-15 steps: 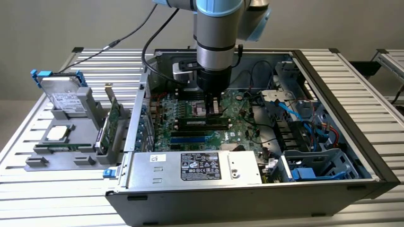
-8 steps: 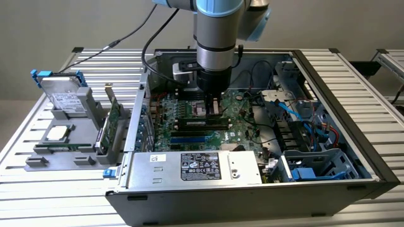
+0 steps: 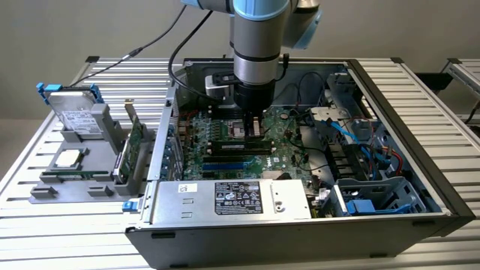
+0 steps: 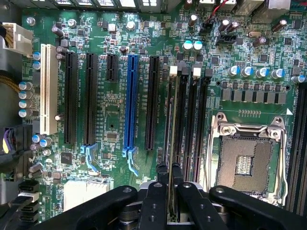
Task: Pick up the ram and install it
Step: 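Insert the ram into the slot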
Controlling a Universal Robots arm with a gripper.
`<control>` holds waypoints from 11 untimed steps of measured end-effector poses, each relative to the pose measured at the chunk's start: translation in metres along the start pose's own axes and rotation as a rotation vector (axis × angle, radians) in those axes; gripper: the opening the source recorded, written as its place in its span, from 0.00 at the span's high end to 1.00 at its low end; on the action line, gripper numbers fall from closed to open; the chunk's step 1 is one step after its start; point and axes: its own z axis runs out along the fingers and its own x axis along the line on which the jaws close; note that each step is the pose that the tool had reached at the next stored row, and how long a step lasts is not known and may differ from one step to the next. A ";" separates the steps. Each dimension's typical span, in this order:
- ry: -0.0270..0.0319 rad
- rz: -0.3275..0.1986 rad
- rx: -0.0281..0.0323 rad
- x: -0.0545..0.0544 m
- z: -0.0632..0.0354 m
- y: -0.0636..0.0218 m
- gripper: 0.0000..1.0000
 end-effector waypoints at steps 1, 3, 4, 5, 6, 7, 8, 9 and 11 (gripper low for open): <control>0.0000 0.000 0.0000 0.000 0.0000 0.0000 0.87; 0.0000 0.000 0.0000 0.000 0.0004 0.0000 0.87; -0.0002 0.000 0.0001 0.000 0.0008 0.0000 0.87; 0.0001 0.000 0.0000 0.000 0.0009 0.0000 0.87; 0.0001 0.000 -0.0001 0.000 0.0009 0.0000 0.87; 0.0002 0.000 -0.0001 0.000 0.0009 0.0000 0.87; 0.0001 0.000 -0.0001 0.000 0.0010 0.0000 0.87; 0.0001 0.000 0.0000 0.000 0.0011 0.0000 0.87; -0.0002 0.000 0.0001 0.000 0.0015 0.0000 0.87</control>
